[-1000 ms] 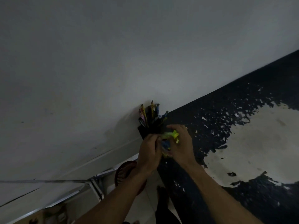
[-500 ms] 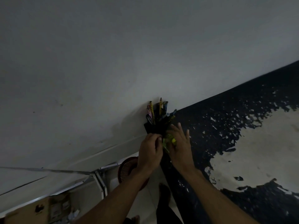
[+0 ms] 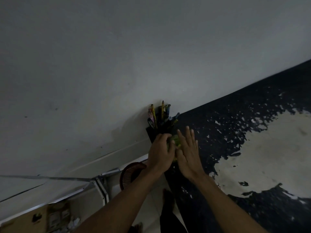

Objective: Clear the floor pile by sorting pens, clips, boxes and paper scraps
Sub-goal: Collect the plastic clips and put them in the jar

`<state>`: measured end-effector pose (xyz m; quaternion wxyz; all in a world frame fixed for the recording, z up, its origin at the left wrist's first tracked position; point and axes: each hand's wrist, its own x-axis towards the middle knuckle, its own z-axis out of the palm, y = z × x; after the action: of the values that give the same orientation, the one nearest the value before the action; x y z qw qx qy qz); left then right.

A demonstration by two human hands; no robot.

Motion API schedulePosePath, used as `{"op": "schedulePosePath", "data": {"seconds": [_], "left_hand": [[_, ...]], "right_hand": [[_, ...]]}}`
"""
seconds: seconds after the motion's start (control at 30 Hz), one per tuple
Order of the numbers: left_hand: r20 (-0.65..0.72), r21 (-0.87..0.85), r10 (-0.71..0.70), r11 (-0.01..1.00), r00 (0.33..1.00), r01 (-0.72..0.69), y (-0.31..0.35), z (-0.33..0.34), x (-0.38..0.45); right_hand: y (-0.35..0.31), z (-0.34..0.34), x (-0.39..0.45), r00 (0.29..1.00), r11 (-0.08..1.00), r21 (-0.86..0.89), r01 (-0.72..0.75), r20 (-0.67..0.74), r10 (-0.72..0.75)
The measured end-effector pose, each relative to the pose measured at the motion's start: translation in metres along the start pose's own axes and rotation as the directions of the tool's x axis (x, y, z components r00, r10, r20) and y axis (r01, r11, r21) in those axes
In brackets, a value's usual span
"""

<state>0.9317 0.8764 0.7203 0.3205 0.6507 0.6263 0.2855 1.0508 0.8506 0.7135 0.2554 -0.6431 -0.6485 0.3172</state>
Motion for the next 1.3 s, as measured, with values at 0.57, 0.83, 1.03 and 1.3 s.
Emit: {"op": "schedulePosePath", "data": {"seconds": [0.57, 0.83, 1.03, 1.3], "left_hand": [[0.085, 0.085, -0.098, 0.992, 0.992, 0.091, -0.004, 0.013, 0.013], [0.079, 0.069, -0.112, 0.992, 0.991, 0.106, -0.002, 0.009, 0.010], [-0.013, 0.023, 0.006, 1.000, 1.000, -0.006, -0.004, -0.006, 0.000], [-0.251, 0.027, 0.164, 0.986, 0.954, -0.162, -0.015, -0.046, -0.039]], "right_hand": [[-0.009, -0.020, 0.015, 0.966, 0.946, 0.267, -0.182, -0.134, 0.223], [-0.012, -0.024, 0.013, 0.966, 0.944, 0.269, -0.193, -0.118, 0.231], [-0.018, -0.029, 0.010, 0.962, 0.978, 0.175, -0.111, -0.229, 0.150], [-0.044, -0.017, 0.001, 0.937, 0.987, -0.069, 0.147, -0.310, -0.162]]}}
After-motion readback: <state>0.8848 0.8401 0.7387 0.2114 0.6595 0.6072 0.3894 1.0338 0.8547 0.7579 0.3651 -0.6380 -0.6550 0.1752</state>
